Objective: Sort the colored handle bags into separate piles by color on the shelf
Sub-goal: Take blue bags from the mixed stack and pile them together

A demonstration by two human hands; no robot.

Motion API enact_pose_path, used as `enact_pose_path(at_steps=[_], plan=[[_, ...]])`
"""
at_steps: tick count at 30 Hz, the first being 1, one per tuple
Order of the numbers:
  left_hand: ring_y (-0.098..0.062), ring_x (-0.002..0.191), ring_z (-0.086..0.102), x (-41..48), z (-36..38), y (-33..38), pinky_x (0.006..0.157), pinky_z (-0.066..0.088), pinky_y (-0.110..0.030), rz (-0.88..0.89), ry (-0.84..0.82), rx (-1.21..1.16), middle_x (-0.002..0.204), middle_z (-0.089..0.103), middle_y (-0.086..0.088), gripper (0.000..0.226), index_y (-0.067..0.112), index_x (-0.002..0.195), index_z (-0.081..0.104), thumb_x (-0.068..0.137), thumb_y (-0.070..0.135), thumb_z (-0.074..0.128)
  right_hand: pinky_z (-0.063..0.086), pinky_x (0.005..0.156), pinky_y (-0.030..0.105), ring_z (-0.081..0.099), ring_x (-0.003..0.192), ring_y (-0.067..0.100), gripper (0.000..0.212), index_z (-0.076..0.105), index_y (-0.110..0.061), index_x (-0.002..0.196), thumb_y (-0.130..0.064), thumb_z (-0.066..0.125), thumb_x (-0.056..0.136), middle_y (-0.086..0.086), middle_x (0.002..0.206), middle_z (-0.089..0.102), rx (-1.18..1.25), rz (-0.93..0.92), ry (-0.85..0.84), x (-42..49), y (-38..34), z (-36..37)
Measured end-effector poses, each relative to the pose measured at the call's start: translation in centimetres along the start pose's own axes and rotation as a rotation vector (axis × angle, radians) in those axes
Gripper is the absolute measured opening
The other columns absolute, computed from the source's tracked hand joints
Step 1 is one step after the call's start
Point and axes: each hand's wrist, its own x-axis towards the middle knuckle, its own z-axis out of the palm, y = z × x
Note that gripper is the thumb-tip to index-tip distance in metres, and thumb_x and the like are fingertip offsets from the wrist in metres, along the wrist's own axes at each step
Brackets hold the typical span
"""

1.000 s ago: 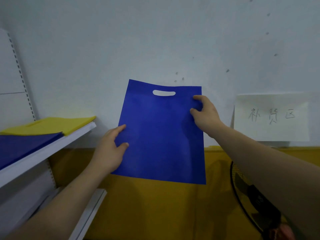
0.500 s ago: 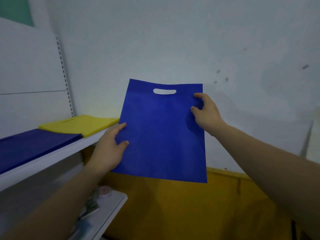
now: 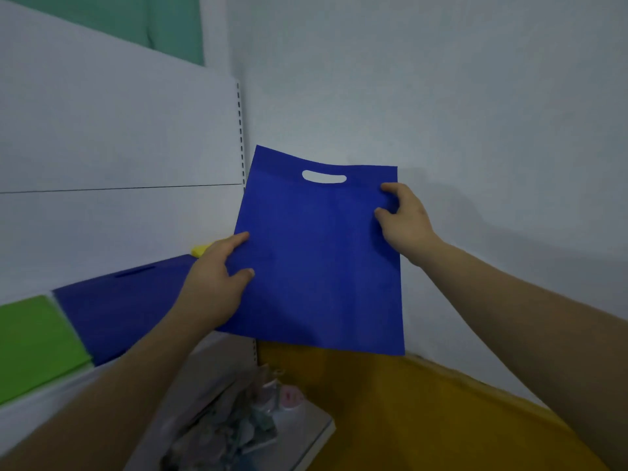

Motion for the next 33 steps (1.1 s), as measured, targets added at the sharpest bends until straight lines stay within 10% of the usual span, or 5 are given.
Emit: enact_pose_path(at_steps=[17,33], plan=[[-0.020,0.123,0.047,-1.1,-11.7,-8.5,0.104,0.038,-0.034,-0.453,0.225,0.287,0.143,0.043,0.000,0.064,0.021,0.143,0.039,0.085,0.019,0.067,0.043,0.082,0.024,0.049,0.100,0.014,0.045,0.042,-0.024,0.138,-0.012,0.048,0.095,-0.002,0.134,0.048,0.213,-0.224,-0.475,5.5,-5.3,25.5],[-0.015,0.134,0.037,-0.7,-9.7,-10.0,0.105,0.027,-0.023,-0.819,0.044,0.614,0.149,0.036,0.003,0.069,0.025,0.143,0.037,0.083,0.043,0.066,0.038,0.098,0.031,0.042,0.128,0.025,0.052,0.038,-0.012,0.142,-0.029,0.054,0.095,0.007,0.146,0.039,-0.264,-0.547,-0.996,8.3,-3.3,36.1]])
